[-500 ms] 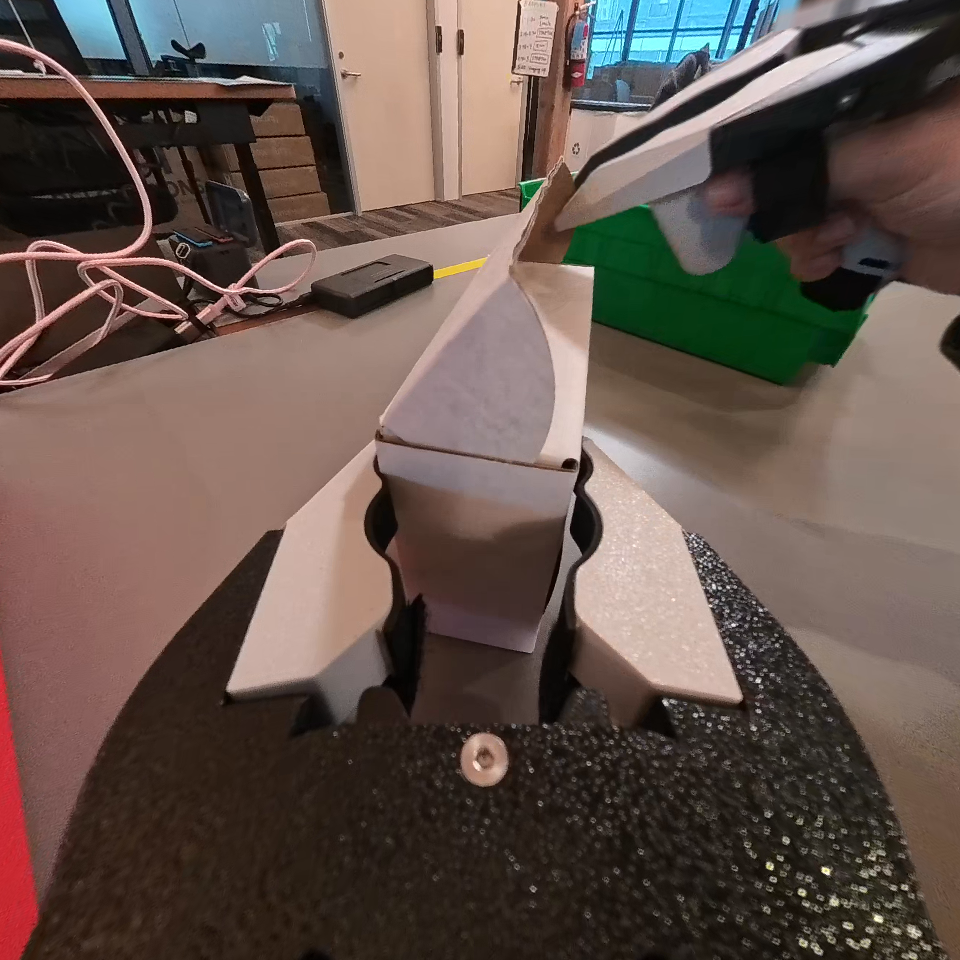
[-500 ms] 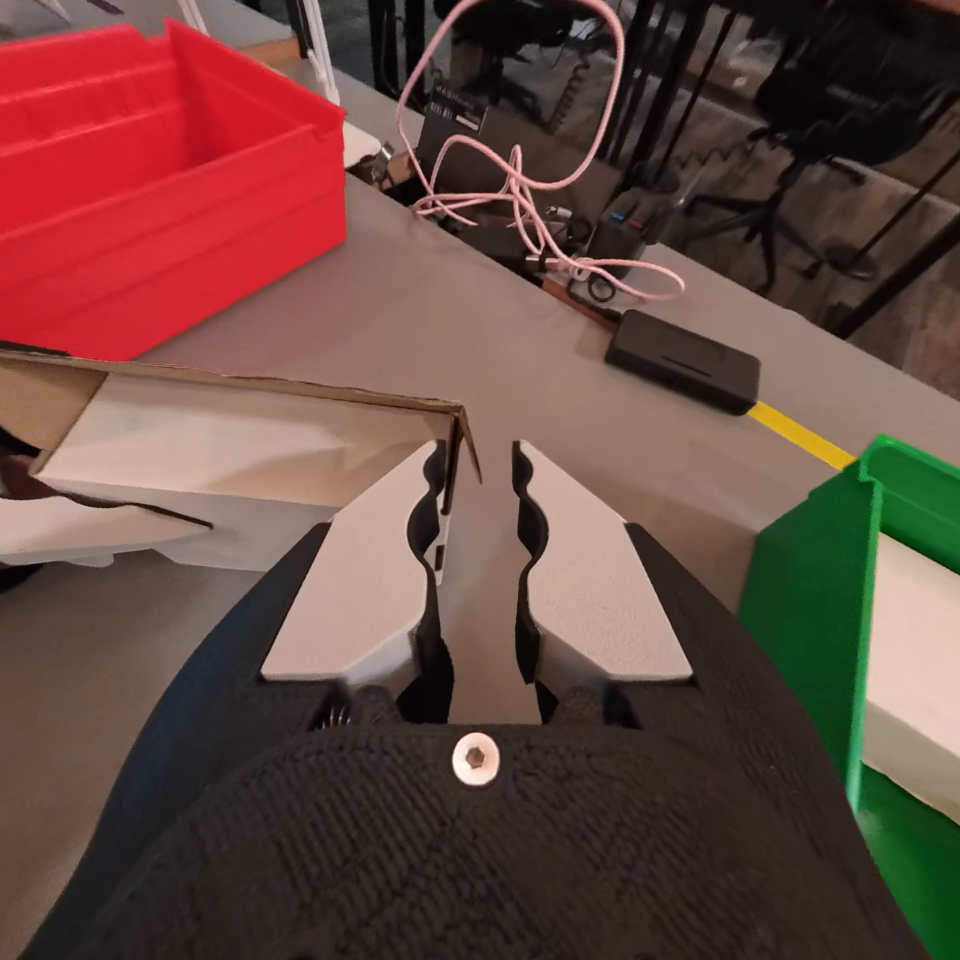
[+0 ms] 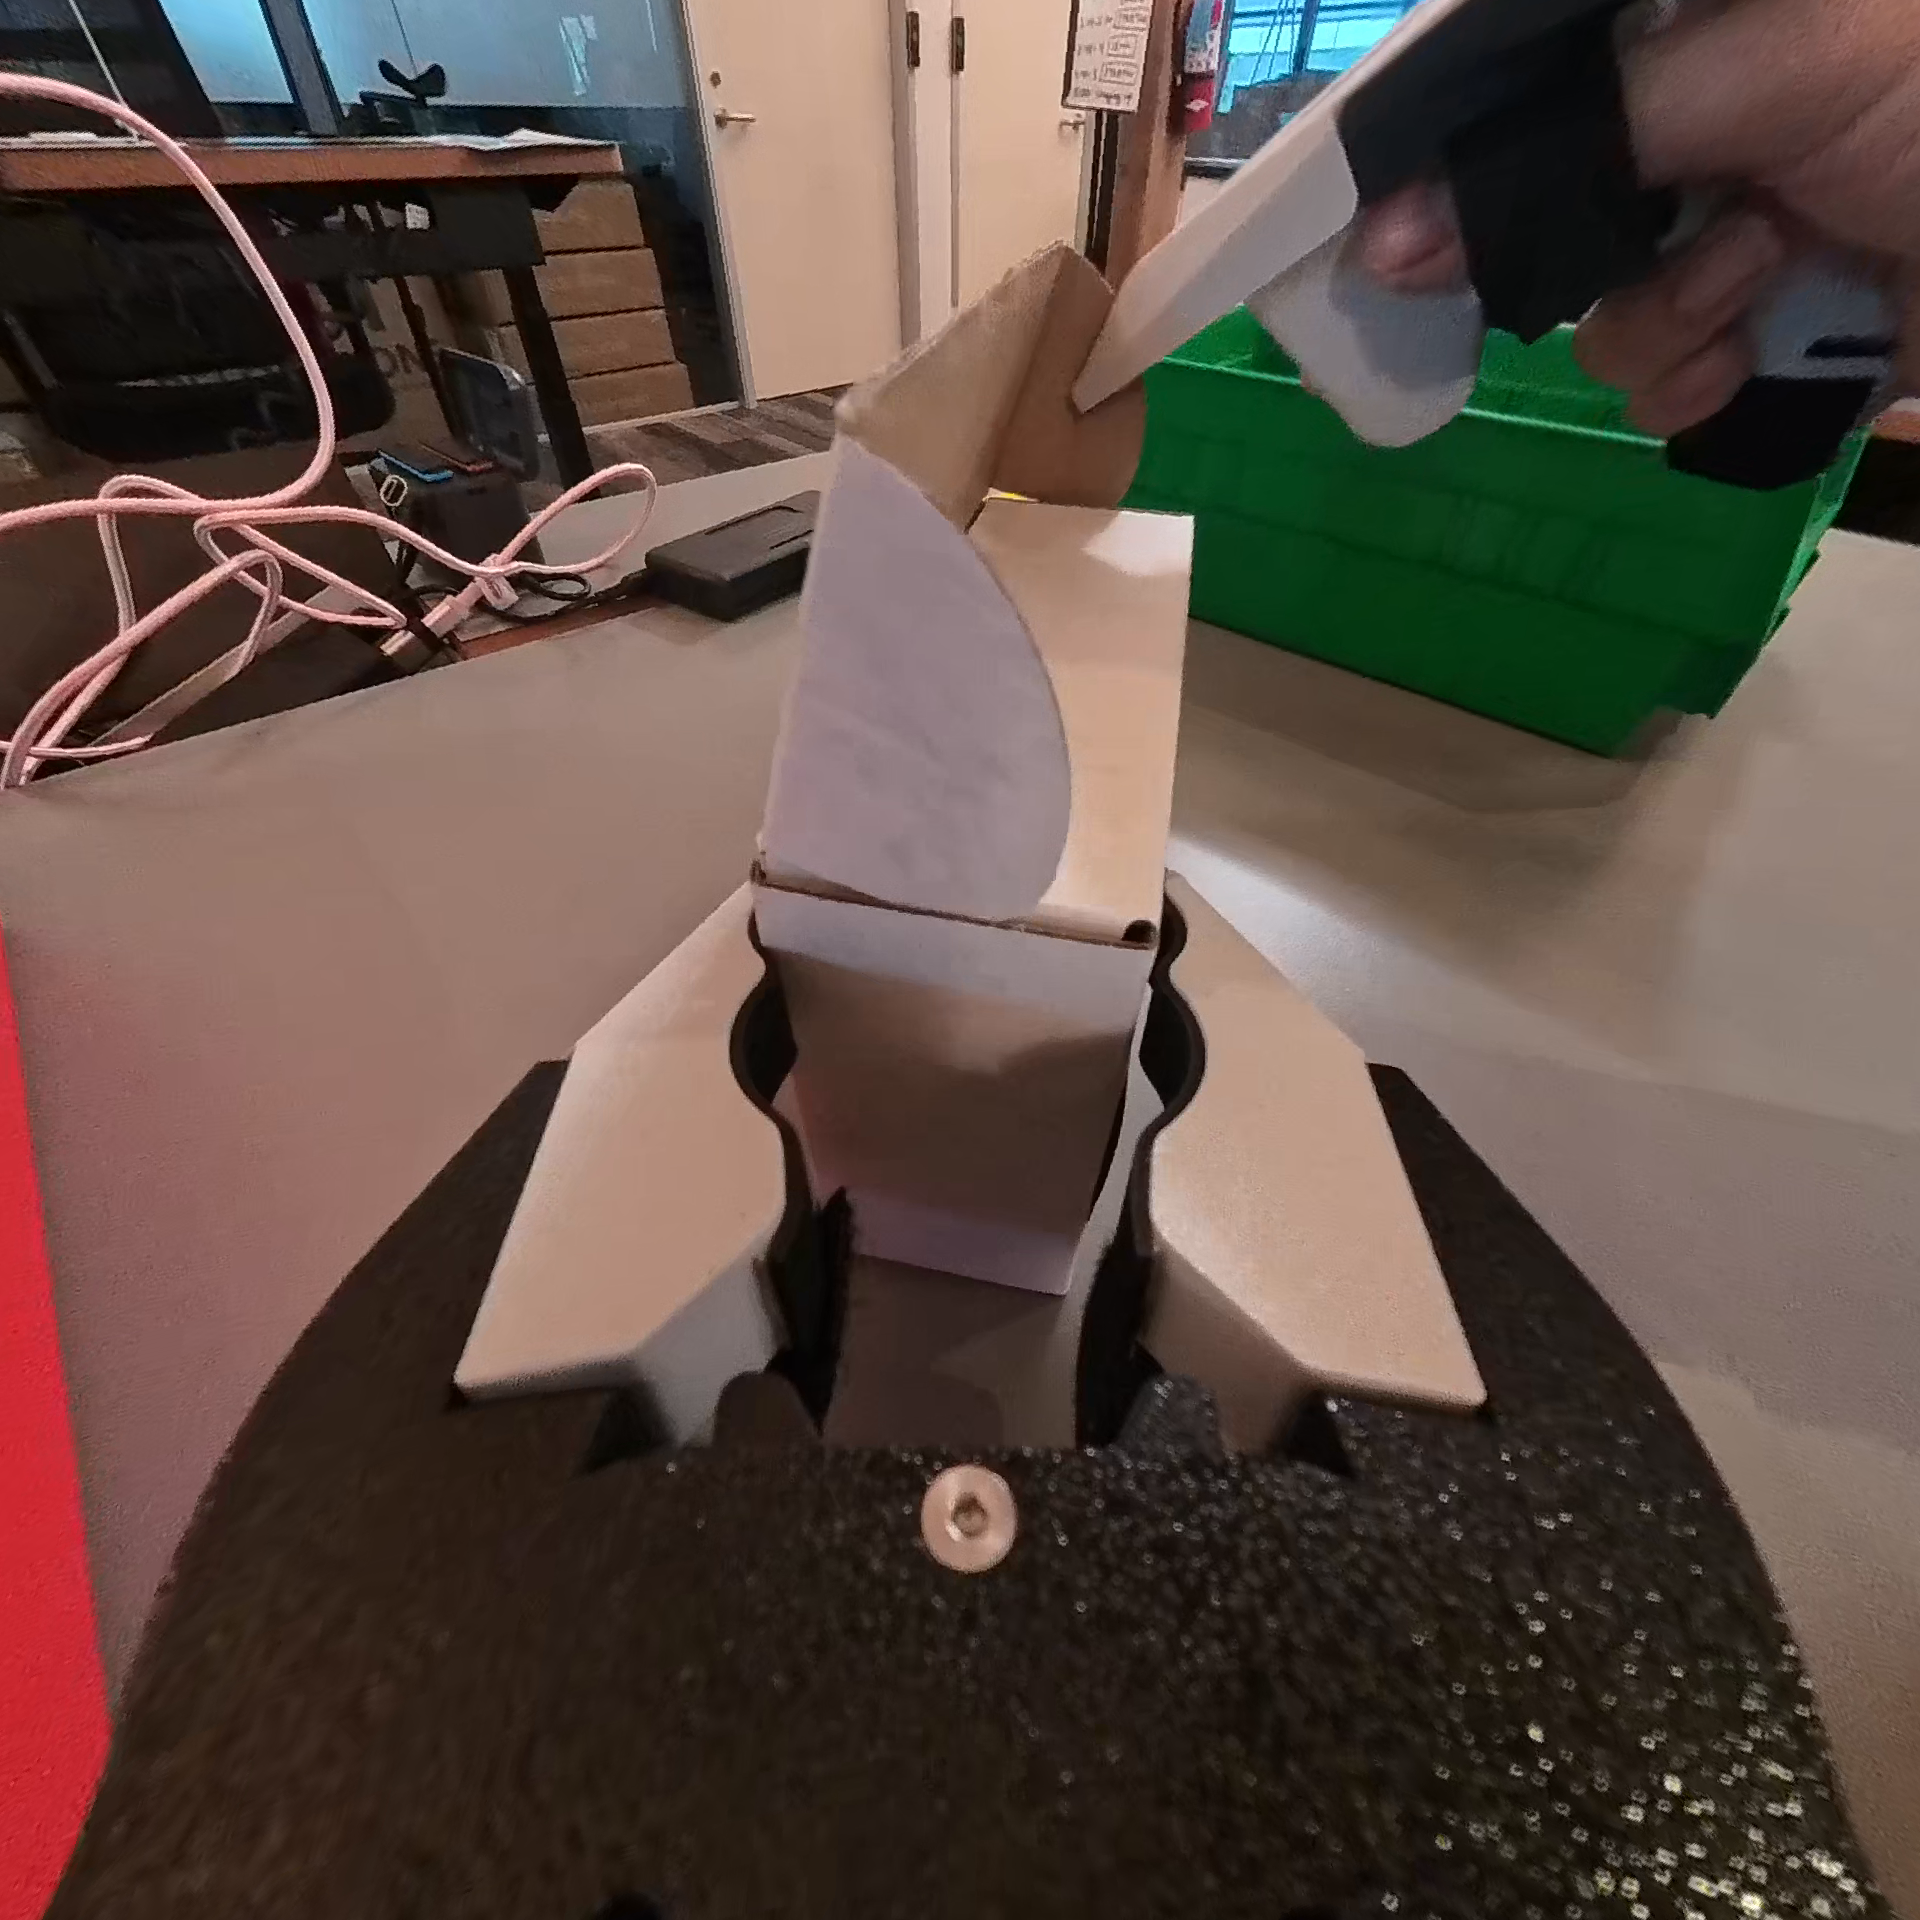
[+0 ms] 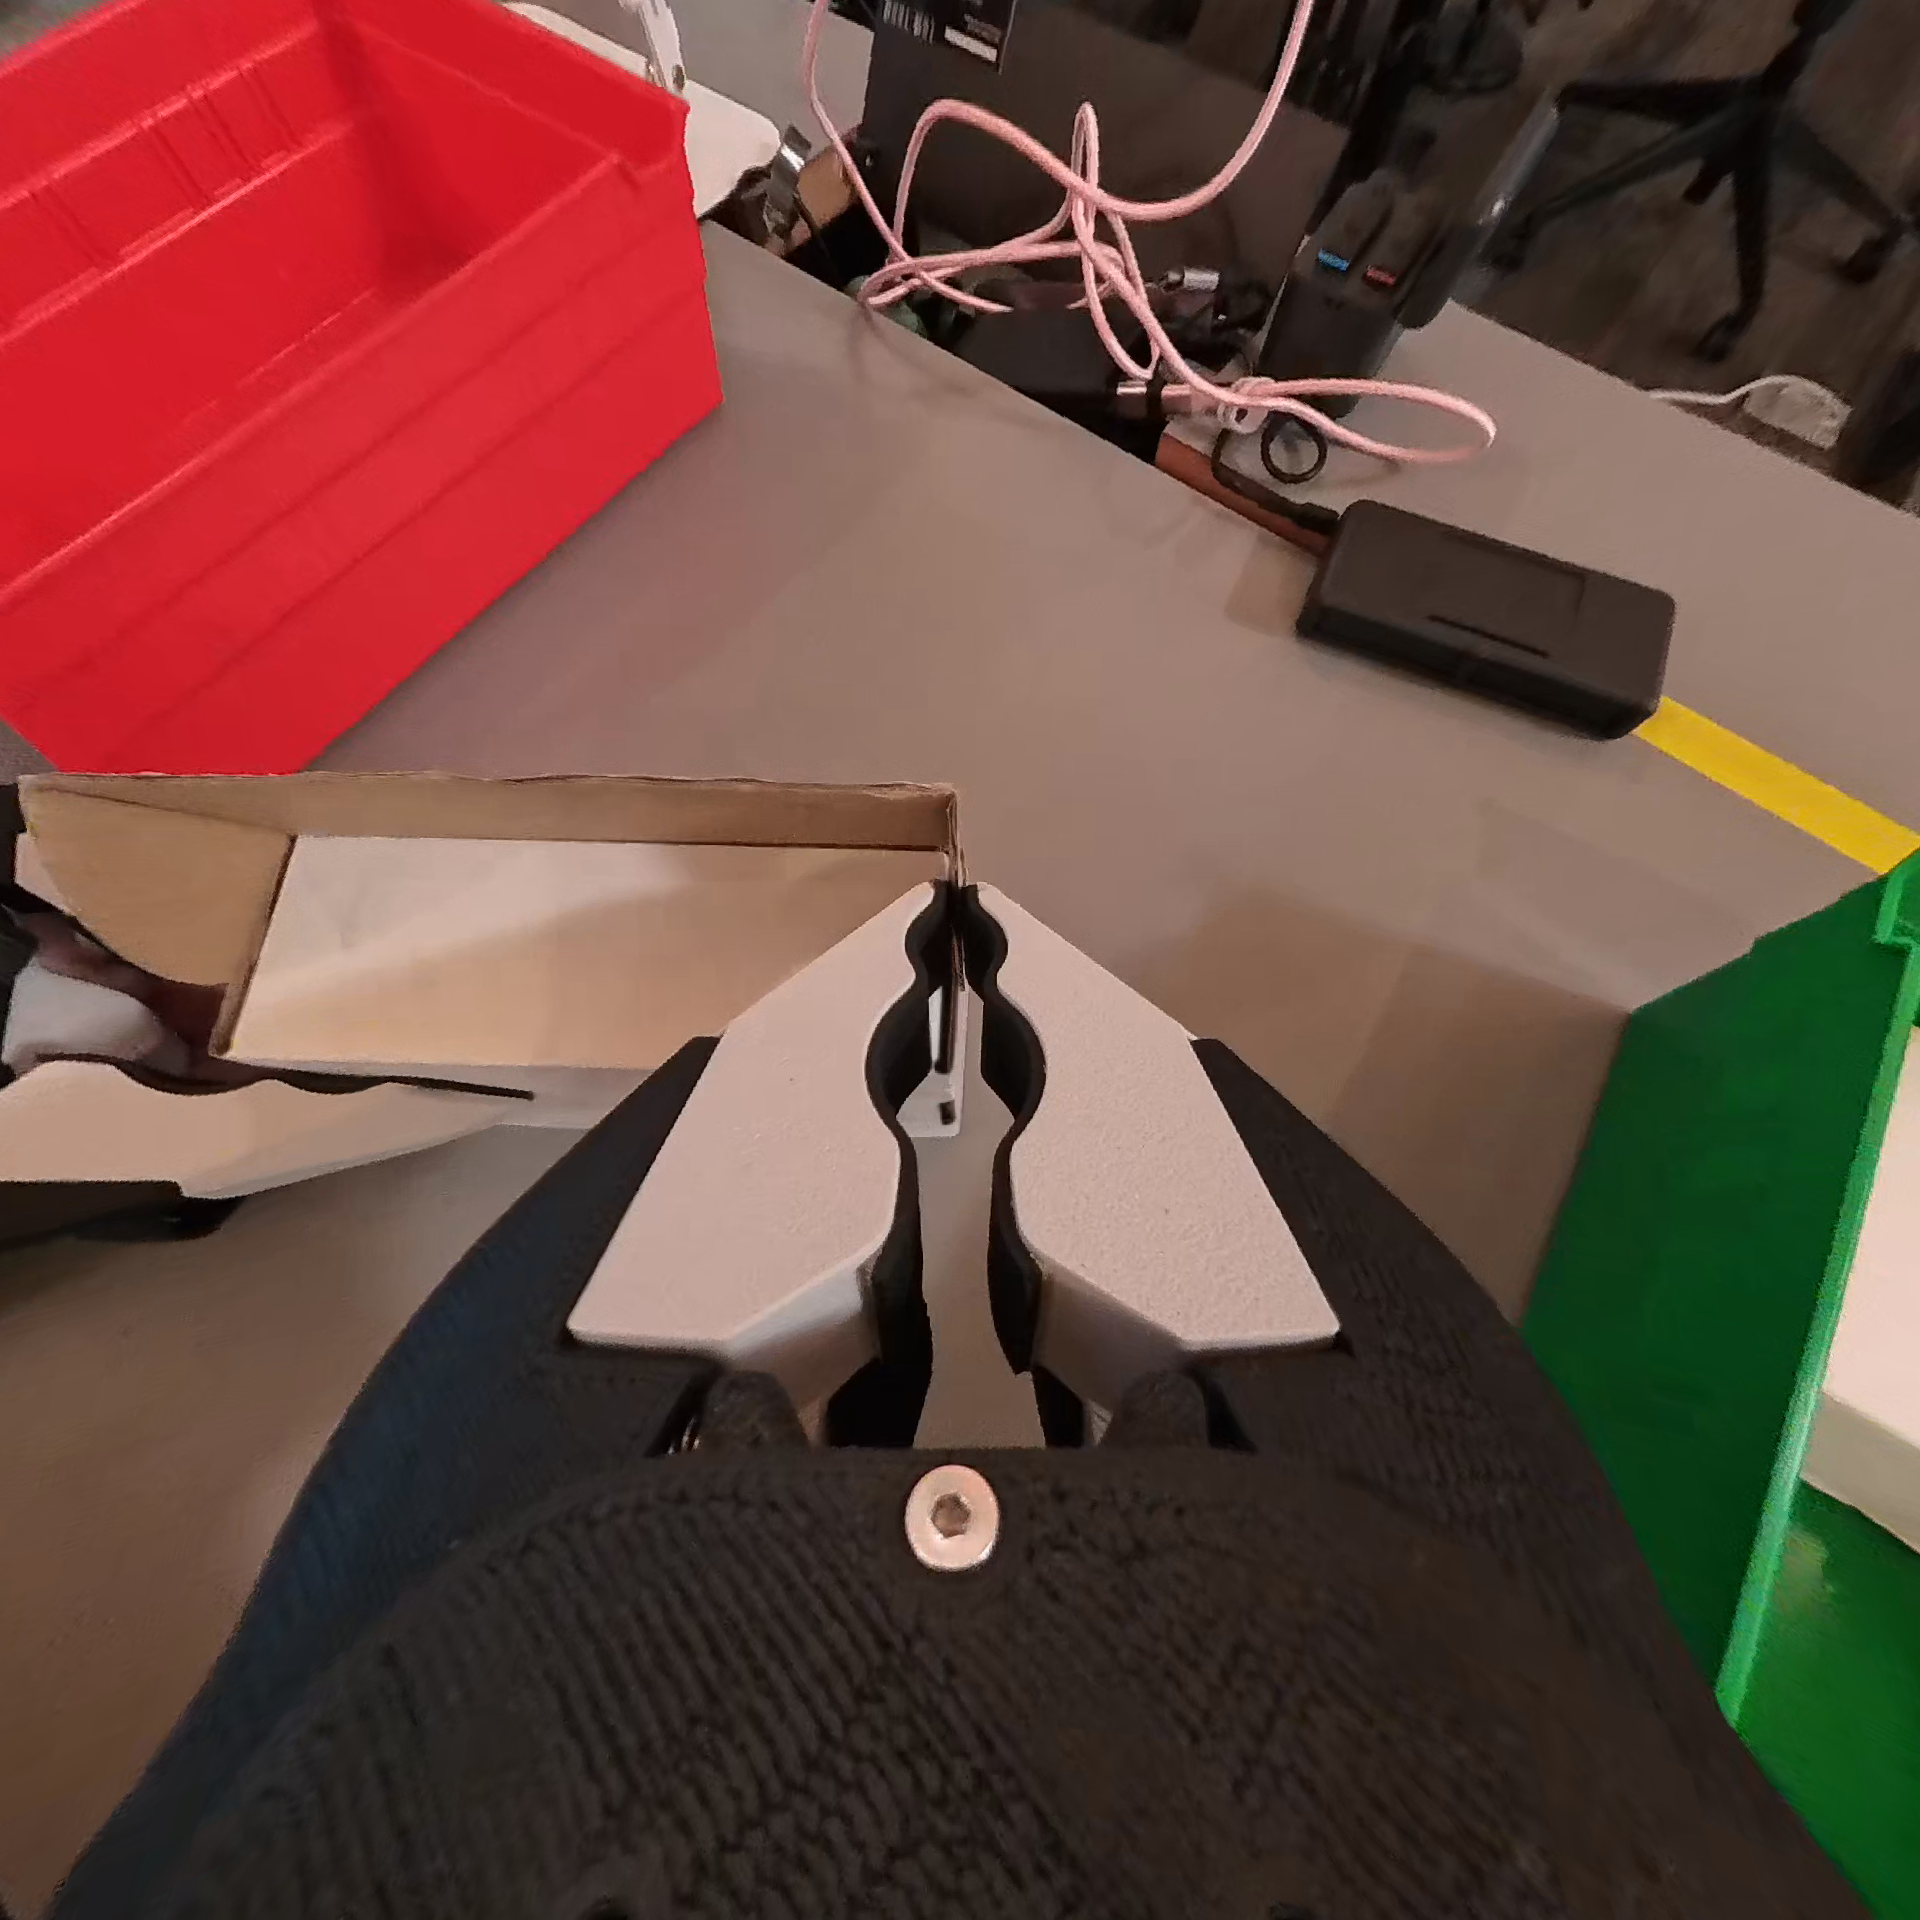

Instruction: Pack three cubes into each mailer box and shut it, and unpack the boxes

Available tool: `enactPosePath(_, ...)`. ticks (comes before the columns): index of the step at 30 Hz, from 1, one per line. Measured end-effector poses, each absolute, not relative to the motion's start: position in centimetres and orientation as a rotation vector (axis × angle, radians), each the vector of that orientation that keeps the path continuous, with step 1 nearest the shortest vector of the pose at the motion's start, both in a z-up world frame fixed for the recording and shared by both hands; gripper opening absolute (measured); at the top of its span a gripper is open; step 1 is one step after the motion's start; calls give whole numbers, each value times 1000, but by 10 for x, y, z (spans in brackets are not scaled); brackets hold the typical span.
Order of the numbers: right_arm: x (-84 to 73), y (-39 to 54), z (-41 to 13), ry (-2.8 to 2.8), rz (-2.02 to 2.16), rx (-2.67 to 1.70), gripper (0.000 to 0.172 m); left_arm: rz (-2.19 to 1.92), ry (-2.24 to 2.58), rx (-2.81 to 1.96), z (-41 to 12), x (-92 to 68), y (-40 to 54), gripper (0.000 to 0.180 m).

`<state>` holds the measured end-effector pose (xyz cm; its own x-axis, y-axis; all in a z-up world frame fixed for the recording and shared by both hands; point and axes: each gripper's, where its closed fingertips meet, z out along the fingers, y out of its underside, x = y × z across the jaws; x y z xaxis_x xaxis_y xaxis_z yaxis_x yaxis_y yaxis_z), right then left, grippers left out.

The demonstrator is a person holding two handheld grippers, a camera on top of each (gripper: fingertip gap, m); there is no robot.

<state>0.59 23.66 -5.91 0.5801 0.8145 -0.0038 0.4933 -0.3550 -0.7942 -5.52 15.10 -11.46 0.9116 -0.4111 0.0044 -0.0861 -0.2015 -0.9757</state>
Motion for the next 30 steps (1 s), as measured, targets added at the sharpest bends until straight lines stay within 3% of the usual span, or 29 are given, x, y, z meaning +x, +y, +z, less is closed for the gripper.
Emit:
enactPosePath(1, 5, 237, -59, -1041, 523, -2037, 0, -308, 373, -1764, -115, -55, 151, 67)
enactPosePath(23, 3, 236, -61, -1055, 589, -2080, 0, -327, 428, -1773, -116, -55, 147, 66)
enactPosePath(24, 3, 235, -61, -1058, 600, -2080, 0, -330, 454, -1779, -116, -55, 144, 73)
enactPosePath(26, 2, 235, -61, -1062, 604, -2078, 0, -357, 474, -1740, -104, -57, 136, 92)
enactPosePath(28, 2, 235, -61, -1068, 605, -2076, 0, -393, 470, -1608, -72, -63, 123, 93)
enactPosePath(30, 2, 234, -61, -1074, 614, -2074, 0, -430, 480, -1446, -35, -71, 102, 82)
